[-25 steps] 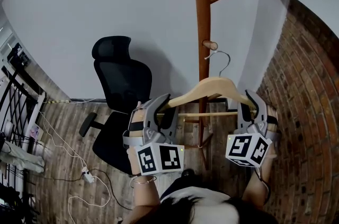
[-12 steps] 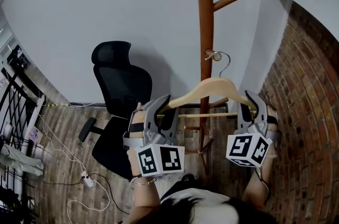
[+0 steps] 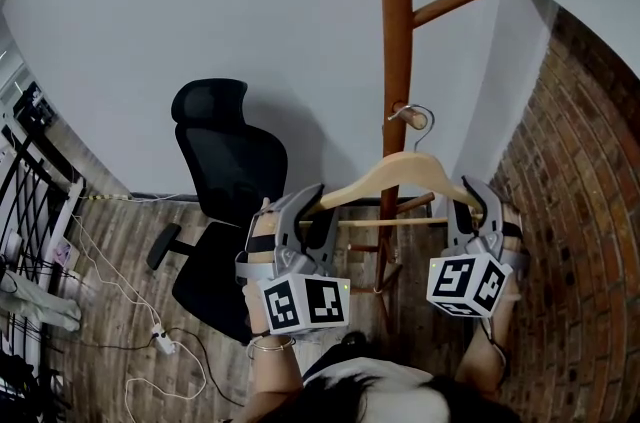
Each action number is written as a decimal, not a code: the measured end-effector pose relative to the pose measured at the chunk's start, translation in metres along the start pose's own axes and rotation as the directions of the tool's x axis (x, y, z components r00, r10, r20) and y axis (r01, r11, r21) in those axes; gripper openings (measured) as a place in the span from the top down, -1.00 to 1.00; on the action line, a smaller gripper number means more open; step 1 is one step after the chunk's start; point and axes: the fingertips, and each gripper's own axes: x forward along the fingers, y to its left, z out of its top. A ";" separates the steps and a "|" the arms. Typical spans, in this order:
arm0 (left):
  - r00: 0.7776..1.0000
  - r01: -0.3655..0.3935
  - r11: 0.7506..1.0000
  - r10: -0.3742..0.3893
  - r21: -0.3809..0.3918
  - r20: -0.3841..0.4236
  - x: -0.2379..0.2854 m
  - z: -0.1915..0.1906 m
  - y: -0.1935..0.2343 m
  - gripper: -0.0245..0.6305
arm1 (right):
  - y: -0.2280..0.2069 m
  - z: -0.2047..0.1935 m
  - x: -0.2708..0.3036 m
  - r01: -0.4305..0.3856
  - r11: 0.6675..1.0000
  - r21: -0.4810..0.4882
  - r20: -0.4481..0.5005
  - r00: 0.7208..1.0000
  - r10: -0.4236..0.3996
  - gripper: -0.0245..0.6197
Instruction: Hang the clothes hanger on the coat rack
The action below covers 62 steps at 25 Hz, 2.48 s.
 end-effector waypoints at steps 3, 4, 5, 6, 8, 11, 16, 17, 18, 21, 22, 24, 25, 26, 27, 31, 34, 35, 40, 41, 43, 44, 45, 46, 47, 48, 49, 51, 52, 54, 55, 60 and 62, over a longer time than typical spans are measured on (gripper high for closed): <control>1.000 0.005 1.000 -0.005 -0.001 -0.006 0.004 -0.004 -0.001 0.59 | 0.003 -0.001 0.006 -0.005 1.000 -0.002 -0.002 1.000 0.005 0.61; 1.000 0.007 1.000 -0.007 -0.001 -0.009 0.005 -0.006 -0.002 0.59 | 0.005 -0.001 0.007 -0.010 1.000 0.000 -0.006 1.000 0.010 0.61; 1.000 0.010 1.000 -0.010 -0.001 -0.013 0.006 -0.008 -0.002 0.59 | 0.007 -0.002 0.008 -0.016 1.000 0.003 -0.011 1.000 0.016 0.61; 1.000 0.014 1.000 -0.014 -0.002 -0.016 0.007 -0.009 -0.003 0.59 | 0.008 -0.002 0.010 -0.021 1.000 0.005 -0.015 1.000 0.021 0.61; 1.000 0.020 1.000 -0.020 -0.003 -0.022 0.010 -0.013 -0.005 0.59 | 0.012 -0.004 0.013 -0.025 1.000 0.006 -0.015 1.000 0.025 0.61; 0.999 0.028 1.000 -0.028 -0.006 -0.029 0.014 -0.017 -0.007 0.59 | 0.016 -0.006 0.018 -0.030 1.000 0.008 -0.022 0.999 0.031 0.61; 0.999 0.036 0.999 -0.036 0.006 -0.029 0.022 -0.022 -0.009 0.59 | 0.018 -0.010 0.026 -0.030 1.000 0.004 -0.029 0.999 0.030 0.61; 0.999 0.038 0.999 -0.037 0.010 -0.029 0.024 -0.023 -0.009 0.59 | 0.018 -0.010 0.027 -0.030 1.000 0.006 -0.030 0.999 0.030 0.61; 0.999 0.039 0.999 -0.039 0.005 -0.030 0.024 -0.023 -0.009 0.59 | 0.019 -0.010 0.028 -0.030 1.000 0.008 -0.030 0.999 0.030 0.61; 0.999 0.043 0.999 -0.043 -0.011 -0.032 0.027 -0.025 -0.009 0.59 | 0.020 -0.011 0.031 -0.029 1.000 0.007 -0.036 0.999 0.030 0.61; 0.998 0.045 0.999 -0.045 -0.009 -0.032 0.028 -0.026 -0.010 0.59 | 0.020 -0.011 0.032 -0.030 1.000 0.006 -0.039 0.999 0.030 0.61; 0.998 0.050 0.999 -0.050 0.001 -0.031 0.031 -0.028 -0.012 0.59 | 0.022 -0.013 0.034 -0.032 0.999 0.005 -0.043 0.999 0.032 0.61; 0.998 0.052 0.999 -0.052 0.002 -0.031 0.032 -0.028 -0.012 0.59 | 0.022 -0.014 0.034 -0.032 0.999 0.006 -0.045 0.998 0.032 0.61; 0.998 0.053 0.999 -0.053 0.007 -0.030 0.033 -0.029 -0.013 0.59 | 0.022 -0.014 0.035 -0.032 0.999 0.007 -0.047 0.998 0.032 0.61; 0.998 0.054 0.998 -0.054 0.018 -0.028 0.034 -0.030 -0.015 0.59 | 0.022 -0.015 0.036 -0.032 0.999 0.008 -0.048 0.998 0.033 0.61; 0.998 0.059 0.998 -0.058 0.033 -0.028 0.037 -0.034 -0.018 0.59 | 0.025 -0.018 0.038 -0.038 0.999 0.009 -0.055 0.998 0.038 0.61; 0.998 0.060 0.998 -0.060 0.016 -0.034 0.036 -0.035 -0.019 0.59 | 0.027 -0.018 0.039 -0.038 0.999 0.003 -0.056 0.998 0.038 0.61; 0.998 0.060 0.998 -0.059 0.009 -0.034 0.037 -0.035 -0.019 0.59 | 0.027 -0.018 0.039 -0.036 0.999 0.001 -0.055 0.998 0.036 0.61; 0.998 0.050 0.999 -0.049 0.006 -0.031 0.038 -0.036 -0.019 0.59 | 0.026 -0.017 0.041 -0.023 1.000 -0.003 -0.051 0.998 0.023 0.61; 0.999 0.046 0.999 -0.045 0.015 -0.031 0.039 -0.037 -0.018 0.59 | 0.026 -0.017 0.041 -0.022 1.000 -0.004 -0.050 0.999 0.021 0.61; 0.999 0.035 0.999 -0.034 0.010 -0.031 0.040 -0.037 -0.016 0.59 | 0.027 -0.016 0.042 -0.017 1.000 -0.008 -0.050 0.999 0.017 0.61; 0.999 0.029 1.000 -0.029 -0.004 -0.032 0.040 -0.036 -0.015 0.59 | 0.027 -0.016 0.042 -0.012 1.000 -0.009 -0.050 0.999 0.012 0.61; 0.999 0.024 1.000 -0.024 -0.017 -0.033 0.039 -0.035 -0.014 0.59 | 0.027 -0.016 0.042 -0.007 1.000 -0.010 -0.050 0.999 0.007 0.61; 0.999 0.020 1.000 -0.020 -0.023 -0.032 0.039 -0.034 -0.014 0.59 | 0.027 -0.016 0.042 -0.003 1.000 -0.009 -0.050 0.999 0.003 0.61; 0.999 0.016 1.000 -0.017 -0.025 -0.031 0.039 -0.034 -0.014 0.59 | 0.027 -0.016 0.041 -0.001 1.000 -0.006 -0.052 0.999 0.000 0.61; 0.999 0.013 1.000 -0.014 -0.026 -0.029 0.039 -0.034 -0.014 0.58 | 0.027 -0.016 0.041 0.000 1.000 -0.003 -0.055 0.999 0.000 0.61; 1.000 0.010 1.000 -0.010 -0.028 -0.028 0.039 -0.034 -0.014 0.59 | 0.027 -0.015 0.041 0.001 1.000 0.000 -0.057 0.998 -0.001 0.61; 1.000 0.002 1.000 -0.003 -0.030 -0.023 0.040 -0.034 -0.013 0.59 | 0.027 -0.016 0.042 0.003 1.000 0.000 -0.056 0.998 -0.003 0.61; 1.000 -0.002 1.000 0.001 -0.031 -0.021 0.040 -0.034 -0.013 0.59 | 0.027 -0.015 0.042 0.004 1.000 0.001 -0.054 0.999 -0.004 0.61; 1.000 -0.008 0.999 0.007 -0.032 -0.019 0.040 -0.035 -0.012 0.58 | 0.027 -0.015 0.042 0.005 1.000 0.007 -0.048 0.999 -0.004 0.61; 1.000 -0.010 0.999 0.009 -0.034 -0.019 0.041 -0.035 -0.012 0.59 | 0.027 -0.014 0.042 0.004 1.000 0.011 -0.047 0.999 -0.004 0.61; 1.000 -0.002 0.998 0.001 -0.067 -0.005 0.041 -0.033 -0.013 0.56 | 0.026 -0.014 0.042 -0.003 0.999 0.034 -0.037 0.999 0.004 0.61; 1.000 0.001 0.997 -0.001 -0.072 -0.001 0.041 -0.033 -0.012 0.55 | 0.027 -0.013 0.041 -0.011 0.999 0.037 -0.035 0.999 0.013 0.61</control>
